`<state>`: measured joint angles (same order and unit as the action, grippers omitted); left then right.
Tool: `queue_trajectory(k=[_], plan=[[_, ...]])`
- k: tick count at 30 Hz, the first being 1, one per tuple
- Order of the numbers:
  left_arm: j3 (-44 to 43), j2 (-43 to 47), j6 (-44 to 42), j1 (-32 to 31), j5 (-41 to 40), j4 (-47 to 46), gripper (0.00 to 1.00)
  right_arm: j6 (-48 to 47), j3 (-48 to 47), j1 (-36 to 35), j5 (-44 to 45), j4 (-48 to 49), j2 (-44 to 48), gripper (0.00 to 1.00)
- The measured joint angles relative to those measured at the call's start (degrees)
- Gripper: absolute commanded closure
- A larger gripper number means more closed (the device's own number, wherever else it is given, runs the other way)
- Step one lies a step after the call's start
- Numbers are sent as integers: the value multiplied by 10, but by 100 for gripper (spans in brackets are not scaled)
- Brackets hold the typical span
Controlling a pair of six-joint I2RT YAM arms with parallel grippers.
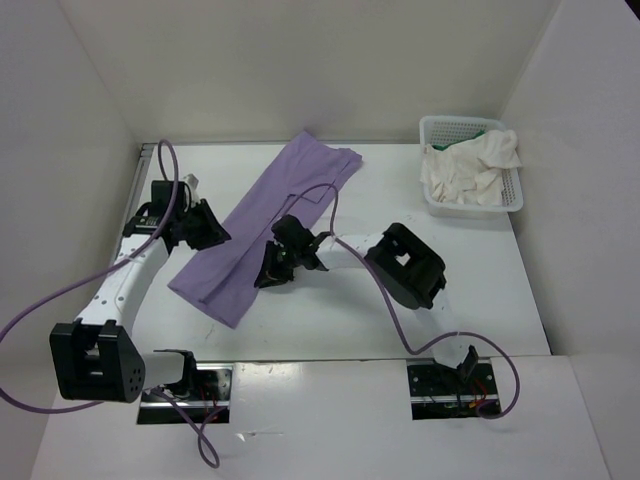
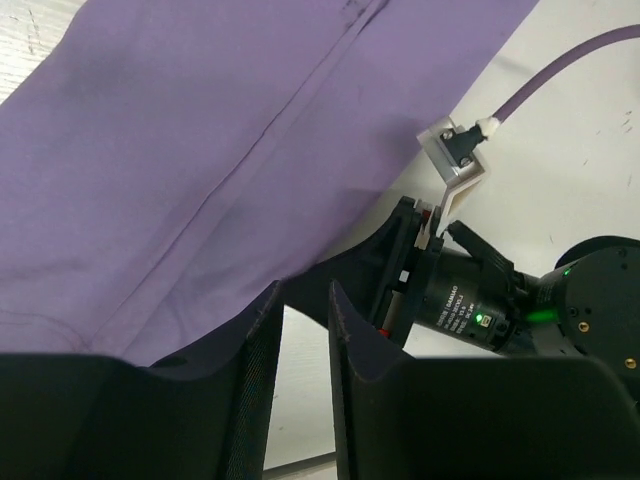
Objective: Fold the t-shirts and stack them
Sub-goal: Rotate the tshirt 90 degrees
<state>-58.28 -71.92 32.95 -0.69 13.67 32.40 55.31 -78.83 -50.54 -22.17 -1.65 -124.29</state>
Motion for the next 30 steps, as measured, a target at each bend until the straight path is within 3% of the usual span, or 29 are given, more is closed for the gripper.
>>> queue_trajectory(k=[1,3,7,12,13,16,17,18,21,26,27,30], plan=[[3,0,0,-1,0,0,68,3,-4,1,4,2,-4,93],[8,-2,0,-7,-1,-1,68,5,-4,5,8,3,-7,100],[11,-13,0,-26,-2,-7,67,-3,54,22,19,19,30,100],[16,-53,0,-95,-6,-13,62,-56,228,114,70,-43,193,99],[20,-62,1,-112,-6,-15,62,-65,245,129,79,-57,213,96],[43,-82,4,-169,-5,-25,60,-82,298,144,97,-86,271,68],[55,-83,5,-185,-2,-26,60,-83,308,142,97,-93,285,55],[63,-83,6,-193,3,-23,60,-83,318,139,96,-102,299,50],[89,-81,18,-211,8,-13,60,-75,343,134,98,-115,346,44],[130,-26,64,-232,-1,23,55,-31,426,132,86,-121,484,42],[141,3,81,-229,-7,34,50,-21,442,129,82,-121,505,42],[147,36,110,-209,-20,48,50,12,471,108,73,-115,529,41]])
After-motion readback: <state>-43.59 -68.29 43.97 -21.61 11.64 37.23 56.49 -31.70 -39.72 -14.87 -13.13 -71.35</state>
